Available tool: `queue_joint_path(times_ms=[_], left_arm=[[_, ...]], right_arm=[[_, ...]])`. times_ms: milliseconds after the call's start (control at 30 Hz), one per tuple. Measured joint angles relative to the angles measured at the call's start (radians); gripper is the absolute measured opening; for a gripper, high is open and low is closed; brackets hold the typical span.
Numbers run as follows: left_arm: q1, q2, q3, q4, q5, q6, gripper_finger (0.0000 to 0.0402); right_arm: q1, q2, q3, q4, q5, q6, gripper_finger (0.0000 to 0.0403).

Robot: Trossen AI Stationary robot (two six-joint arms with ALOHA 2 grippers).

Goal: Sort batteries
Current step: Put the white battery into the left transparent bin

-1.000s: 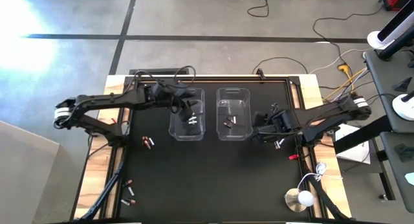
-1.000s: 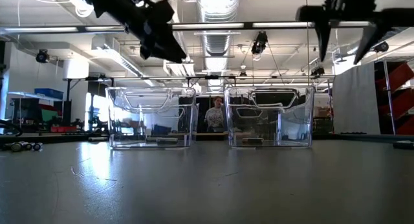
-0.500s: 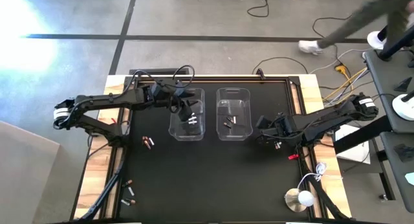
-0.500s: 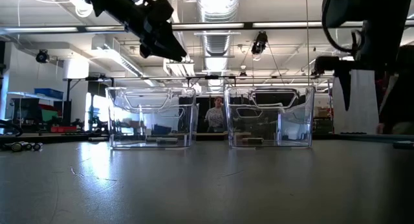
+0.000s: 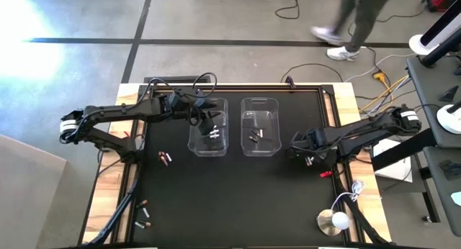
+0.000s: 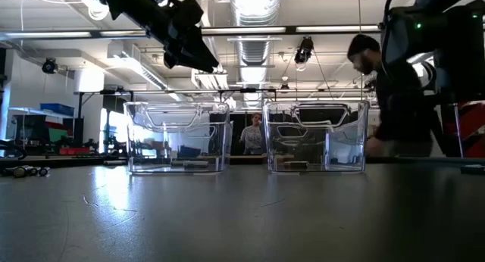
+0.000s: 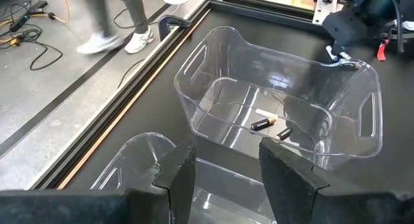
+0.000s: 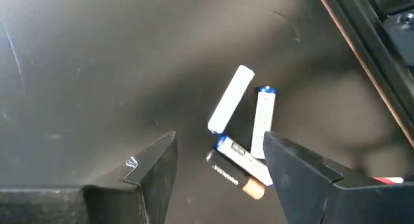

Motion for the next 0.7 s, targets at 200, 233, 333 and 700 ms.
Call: queue_joint_path(times_ms=[200,233,333,700], left_arm=[[0.000,0.000,0.000,0.000,0.000,0.009,0.0149],[0.000,0.000,0.000,0.000,0.000,0.016,0.0149],[0.000,0.000,0.000,0.000,0.000,0.026,0.0149],[0.000,0.000,0.000,-0.001,-0.001,0.034,0.0149]], right_arm=[[-0.062,0.000,-0.025,0.031,-0.001,0.000,0.0219],[-0.071,0.000,-0.033,0.040,0.000,0.000,0.0219],[-0.092,0.000,-0.060,0.091,-0.005,-0.002,0.0219],[-0.146,-0.002,-0.123,0.171,-0.013,-0.002,0.0216]])
